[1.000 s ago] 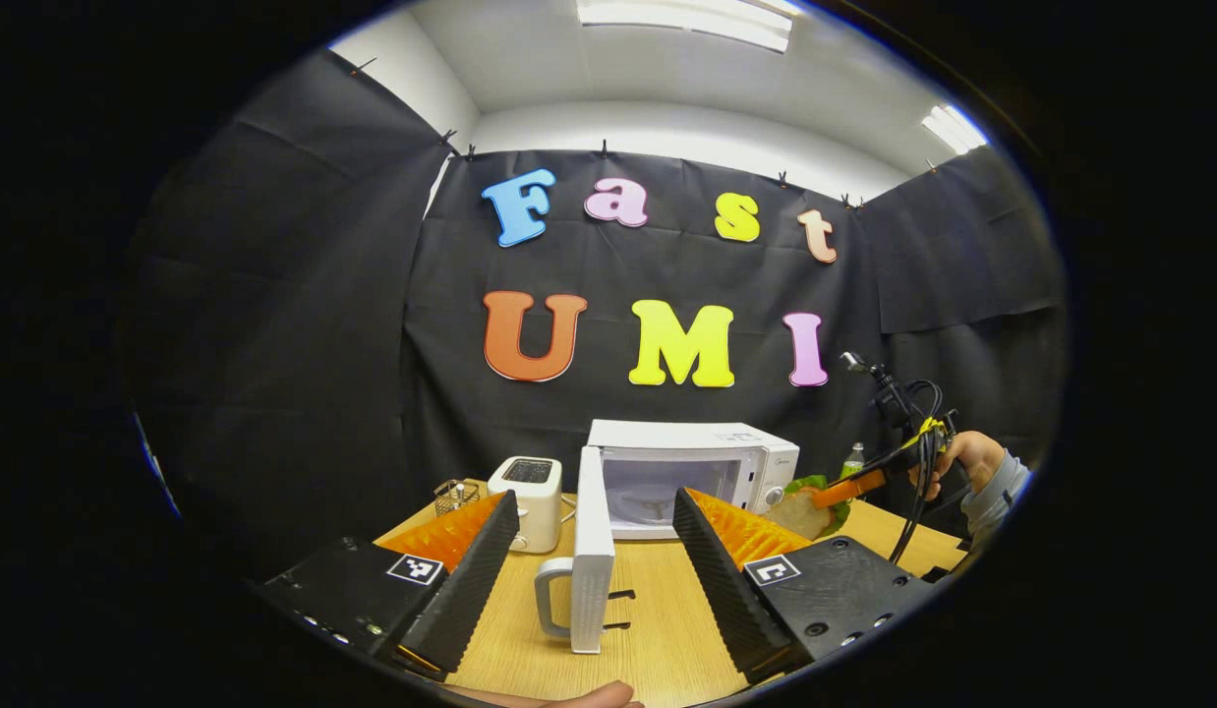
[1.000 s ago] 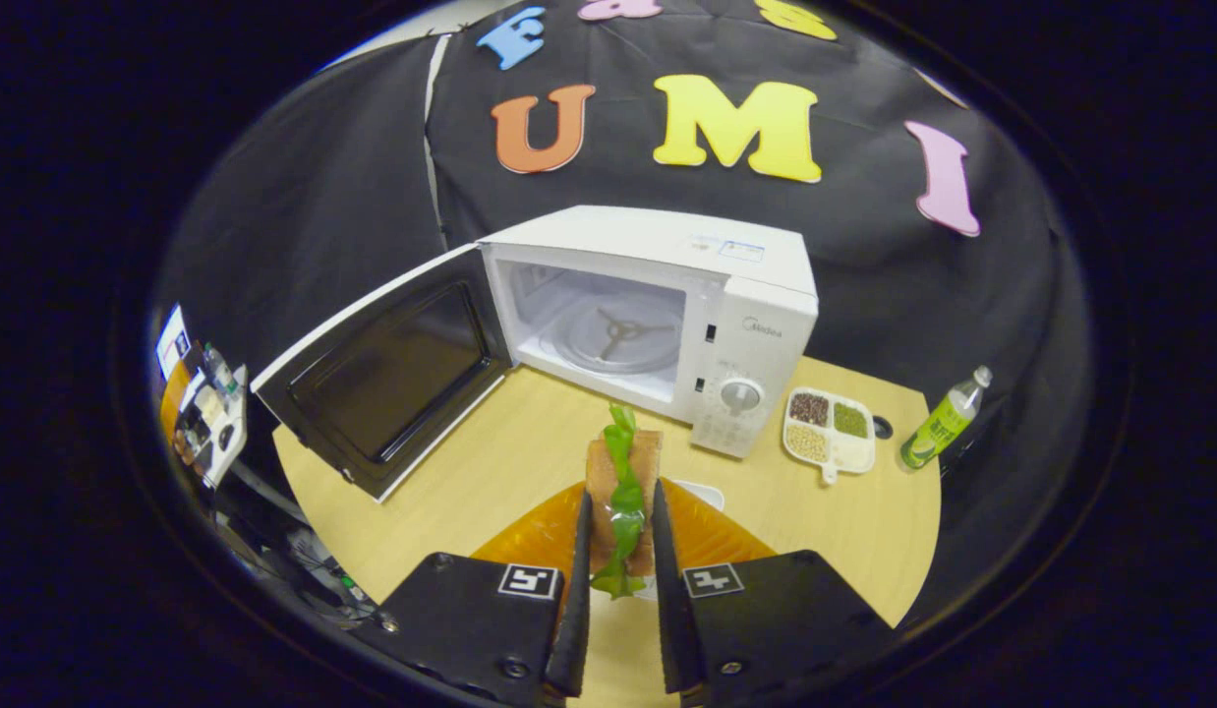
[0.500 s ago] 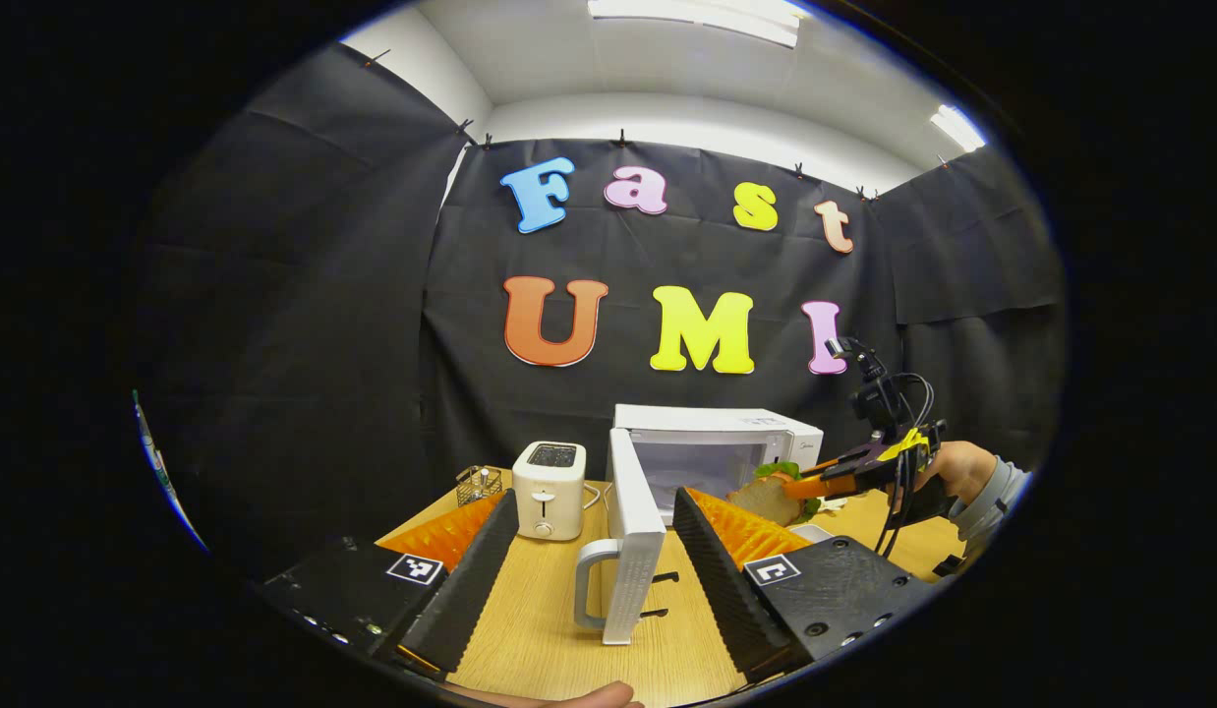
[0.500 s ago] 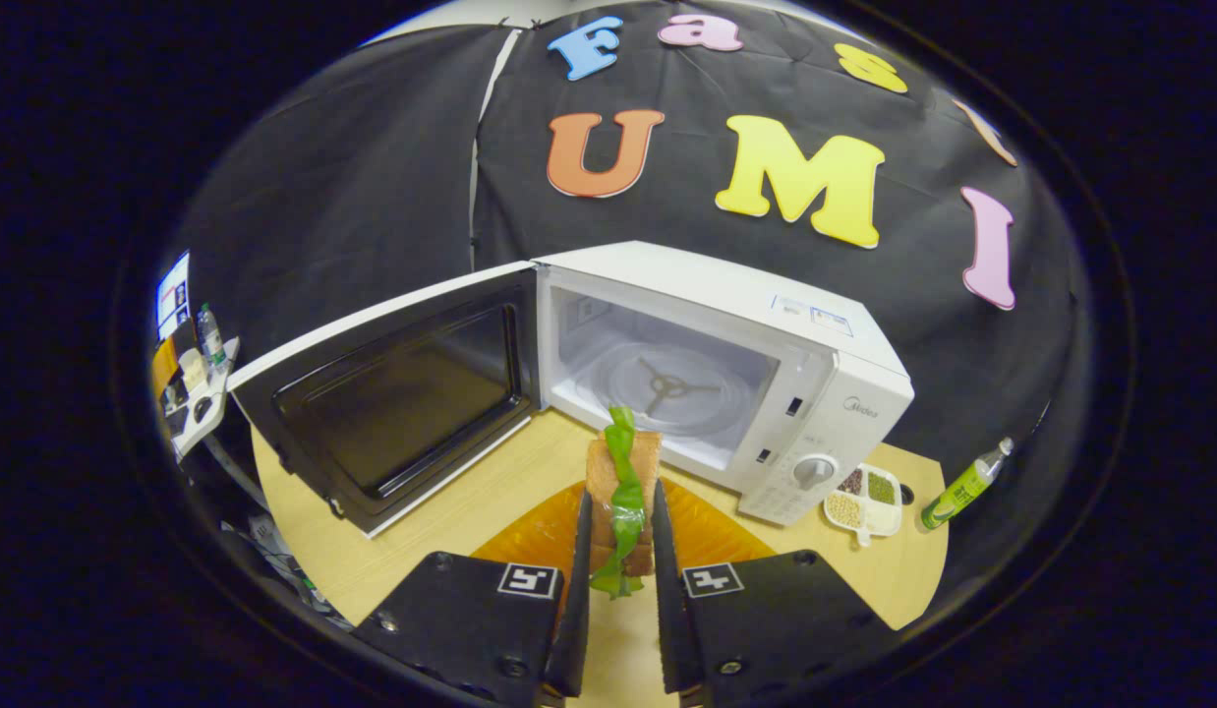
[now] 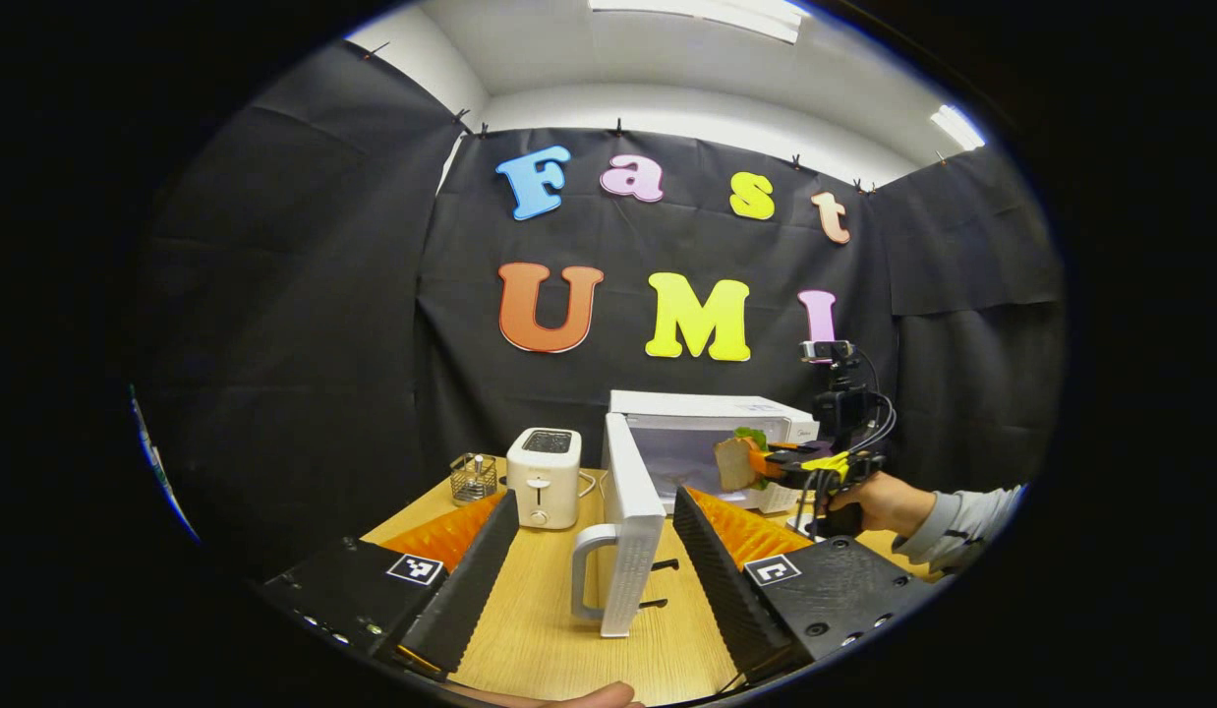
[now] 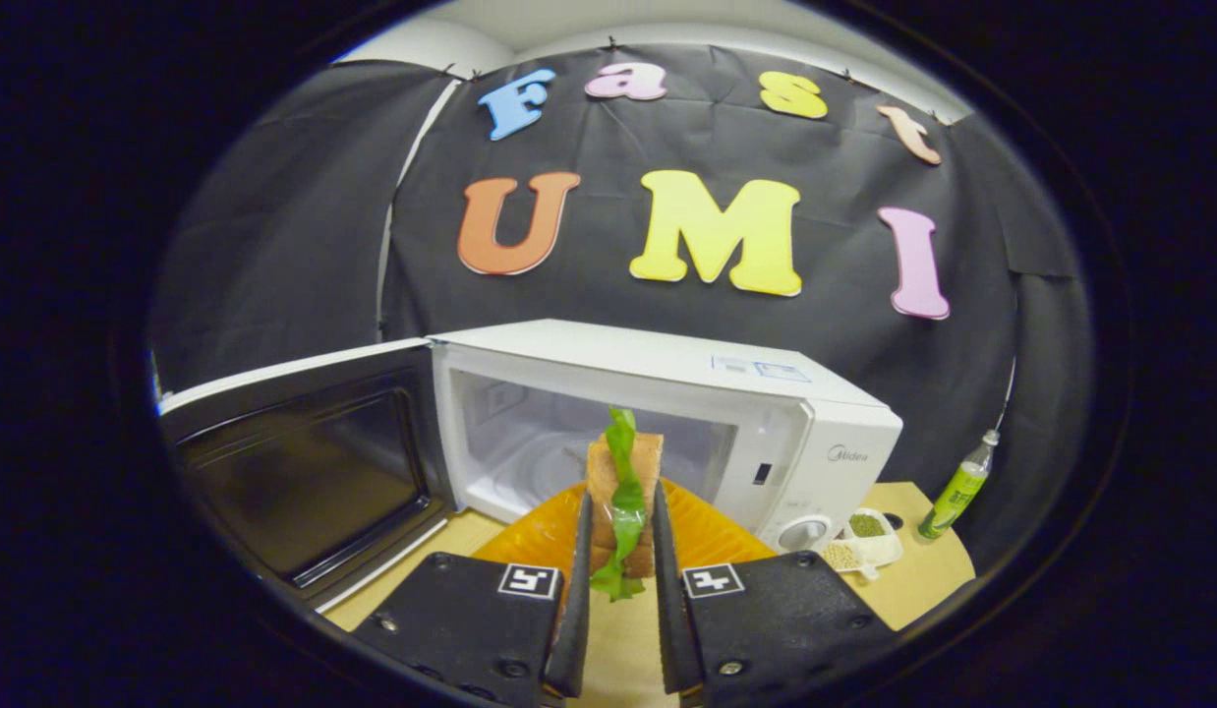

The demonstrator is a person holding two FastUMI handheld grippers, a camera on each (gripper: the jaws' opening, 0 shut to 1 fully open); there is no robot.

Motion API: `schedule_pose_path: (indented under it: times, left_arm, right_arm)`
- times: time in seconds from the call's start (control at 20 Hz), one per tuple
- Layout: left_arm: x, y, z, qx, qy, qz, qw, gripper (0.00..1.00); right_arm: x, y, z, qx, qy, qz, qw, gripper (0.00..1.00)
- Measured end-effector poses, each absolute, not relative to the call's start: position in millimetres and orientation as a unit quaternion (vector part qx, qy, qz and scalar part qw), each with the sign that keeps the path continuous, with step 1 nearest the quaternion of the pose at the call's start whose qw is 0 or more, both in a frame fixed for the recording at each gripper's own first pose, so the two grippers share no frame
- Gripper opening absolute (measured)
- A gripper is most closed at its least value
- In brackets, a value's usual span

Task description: Open the microwave oven with the left hand, put the food in, and close the microwave oven.

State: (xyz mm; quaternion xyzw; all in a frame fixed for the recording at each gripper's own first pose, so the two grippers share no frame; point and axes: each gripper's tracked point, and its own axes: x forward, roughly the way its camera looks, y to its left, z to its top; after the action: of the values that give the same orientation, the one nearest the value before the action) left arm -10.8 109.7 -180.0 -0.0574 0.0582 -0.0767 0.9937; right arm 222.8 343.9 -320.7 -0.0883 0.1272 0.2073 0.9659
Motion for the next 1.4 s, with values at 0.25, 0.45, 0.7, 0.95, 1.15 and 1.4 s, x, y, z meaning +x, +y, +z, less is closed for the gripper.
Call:
schedule_pose_path:
  times: [0.25, 0.45, 0.7, 0.95, 1.15, 1.4]
  left_arm:
    - [-9.9, 102.5, -168.7, -0.055, 0.047, -0.082, 0.994, 0.95]
    - [-7.6, 101.7, -167.3, -0.044, 0.046, -0.081, 0.995, 0.95]
    - [-3.3, 104.8, -171.0, -0.035, 0.051, -0.074, 0.995, 0.95]
    - [6.2, 108.2, -181.8, -0.034, 0.067, -0.059, 0.995, 0.95]
    - [11.2, 109.4, -185.4, -0.037, 0.076, -0.053, 0.995, 0.95]
    - [16.0, 116.5, -184.7, -0.048, 0.07, -0.038, 0.996, 0.95]
  right_arm:
    - [247.9, 369.8, -333.6, -0.039, 0.106, 0.175, 0.978, 0.33]
    - [257.7, 398.1, -345.2, 0.04, 0.096, 0.145, 0.984, 0.33]
    - [287.1, 425.1, -369.9, 0.208, 0.124, 0.13, 0.962, 0.32]
    - [324.0, 419.3, -394.4, 0.39, 0.16, 0.064, 0.905, 0.24]
    - [331.9, 417.9, -422.7, 0.421, 0.183, 0.025, 0.888, 0.34]
    - [334.5, 426.0, -442.9, 0.368, 0.188, 0.036, 0.91, 0.28]
